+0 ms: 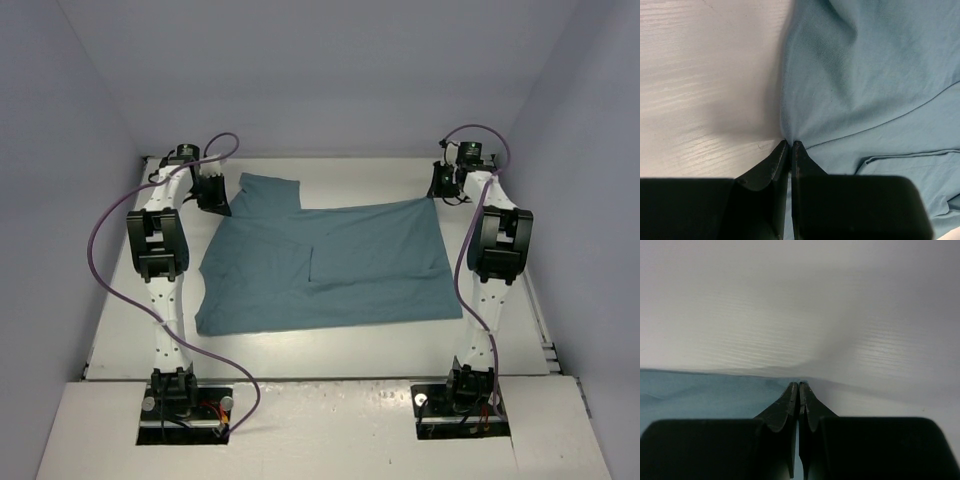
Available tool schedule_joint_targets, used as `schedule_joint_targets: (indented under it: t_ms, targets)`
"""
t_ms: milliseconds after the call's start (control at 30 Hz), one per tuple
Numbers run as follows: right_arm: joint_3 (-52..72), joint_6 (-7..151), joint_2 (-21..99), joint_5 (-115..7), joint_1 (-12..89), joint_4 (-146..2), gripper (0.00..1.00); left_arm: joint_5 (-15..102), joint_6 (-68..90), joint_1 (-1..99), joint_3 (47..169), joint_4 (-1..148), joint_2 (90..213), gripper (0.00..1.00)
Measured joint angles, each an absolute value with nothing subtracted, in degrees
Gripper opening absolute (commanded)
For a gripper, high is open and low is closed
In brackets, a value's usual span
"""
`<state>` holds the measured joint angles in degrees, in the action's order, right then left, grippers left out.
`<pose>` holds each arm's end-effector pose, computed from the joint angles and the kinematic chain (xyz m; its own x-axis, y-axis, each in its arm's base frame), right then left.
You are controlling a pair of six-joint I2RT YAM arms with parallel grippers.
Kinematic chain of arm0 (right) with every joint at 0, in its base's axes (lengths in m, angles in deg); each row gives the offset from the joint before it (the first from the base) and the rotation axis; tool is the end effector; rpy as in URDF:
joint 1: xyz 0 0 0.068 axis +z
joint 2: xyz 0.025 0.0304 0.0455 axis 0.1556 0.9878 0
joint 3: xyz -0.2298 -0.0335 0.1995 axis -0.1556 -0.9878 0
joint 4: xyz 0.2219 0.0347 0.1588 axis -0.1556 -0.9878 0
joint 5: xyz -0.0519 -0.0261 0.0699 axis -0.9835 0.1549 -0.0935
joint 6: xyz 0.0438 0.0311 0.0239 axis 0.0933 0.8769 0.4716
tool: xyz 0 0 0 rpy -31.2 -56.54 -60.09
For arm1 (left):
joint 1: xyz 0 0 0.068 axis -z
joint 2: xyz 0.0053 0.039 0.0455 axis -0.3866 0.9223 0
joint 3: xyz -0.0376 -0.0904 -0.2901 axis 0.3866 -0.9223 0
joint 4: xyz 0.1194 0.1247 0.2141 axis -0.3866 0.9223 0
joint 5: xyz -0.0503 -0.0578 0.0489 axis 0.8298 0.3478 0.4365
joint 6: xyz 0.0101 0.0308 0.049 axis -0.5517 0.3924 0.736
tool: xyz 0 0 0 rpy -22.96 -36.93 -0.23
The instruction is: Fold and stack the t-shirts
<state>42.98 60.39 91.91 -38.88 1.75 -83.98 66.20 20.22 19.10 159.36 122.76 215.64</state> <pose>0.5743 -0.0559 0.2026 -0.5873 -0.0006 -0.8094 -0.2379 0.9559 0.1719 0.5617 0.0138 0.1973 -0.8966 -0.0900 -0.4335 0.1440 0.8666 -0.4778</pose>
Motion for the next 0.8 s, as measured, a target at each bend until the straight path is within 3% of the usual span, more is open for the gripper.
schedule_joint_targets:
  t_ms: [800]
  targets:
    - [31.40, 59.45, 75.26, -36.83, 0.98, -83.94, 0.00, 69.79, 20.46, 18.64, 149.63, 119.82, 201.51, 0.00]
